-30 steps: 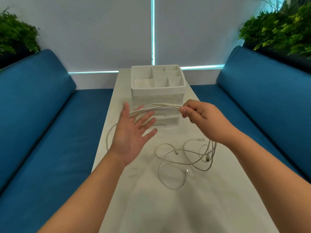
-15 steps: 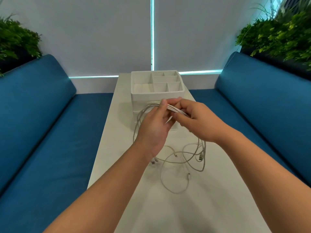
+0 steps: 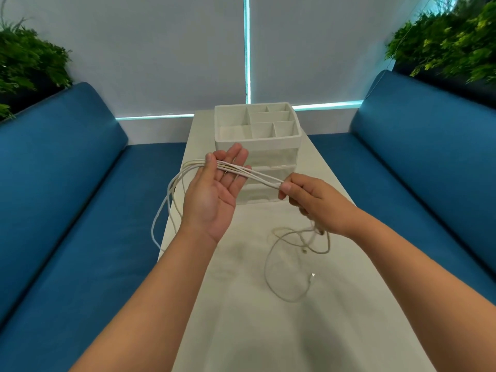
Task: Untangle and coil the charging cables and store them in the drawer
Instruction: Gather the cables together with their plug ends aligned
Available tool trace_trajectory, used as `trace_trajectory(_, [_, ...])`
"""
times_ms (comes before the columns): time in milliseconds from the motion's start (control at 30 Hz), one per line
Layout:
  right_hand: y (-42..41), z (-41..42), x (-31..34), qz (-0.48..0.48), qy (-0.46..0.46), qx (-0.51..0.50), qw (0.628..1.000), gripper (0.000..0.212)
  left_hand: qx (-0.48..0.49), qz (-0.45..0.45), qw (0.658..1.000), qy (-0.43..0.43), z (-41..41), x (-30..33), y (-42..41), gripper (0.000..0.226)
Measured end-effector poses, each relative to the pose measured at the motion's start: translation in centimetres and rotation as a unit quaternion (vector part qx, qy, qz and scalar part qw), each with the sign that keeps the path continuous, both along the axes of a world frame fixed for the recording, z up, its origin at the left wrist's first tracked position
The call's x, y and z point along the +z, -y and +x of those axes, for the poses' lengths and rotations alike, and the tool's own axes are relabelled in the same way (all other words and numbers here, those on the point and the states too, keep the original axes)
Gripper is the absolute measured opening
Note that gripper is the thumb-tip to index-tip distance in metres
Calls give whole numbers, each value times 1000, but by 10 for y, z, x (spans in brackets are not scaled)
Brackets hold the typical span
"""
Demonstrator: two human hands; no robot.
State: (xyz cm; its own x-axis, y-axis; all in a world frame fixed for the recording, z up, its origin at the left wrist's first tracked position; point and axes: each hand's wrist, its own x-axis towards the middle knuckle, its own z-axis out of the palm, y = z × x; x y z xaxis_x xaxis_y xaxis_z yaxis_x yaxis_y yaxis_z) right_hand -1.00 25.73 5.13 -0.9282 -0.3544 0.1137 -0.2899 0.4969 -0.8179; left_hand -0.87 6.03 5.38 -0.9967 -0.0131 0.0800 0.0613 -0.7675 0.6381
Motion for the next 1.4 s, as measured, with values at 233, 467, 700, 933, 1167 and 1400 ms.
trace_trajectory(233, [0,-1,5,138,-50,-100,984,51,30,-15,999,7,1,-6,-1,29])
trace_trajectory(467, [-10,11,-2,77,-7,2,997,25,88,-60,994,27,-1,-12,6,28])
trace_trajectory(700, [-15,8,-10,172,-86,-184,964,53,83,-84,992,40,5,-20,8,28])
trace_trajectory(933, [-27,9,-11,68,-7,-20,997,24,87,-62,993,56,1,-16,19,28])
trace_trajectory(1167, [-22,-1,-20,240,-60,-144,958,41,66,-70,995,35,1,-16,11,28])
trace_trajectory(1400, [-31,3,-19,-38,10,-52,998,35,88,-54,994,43,-5,-15,24,29])
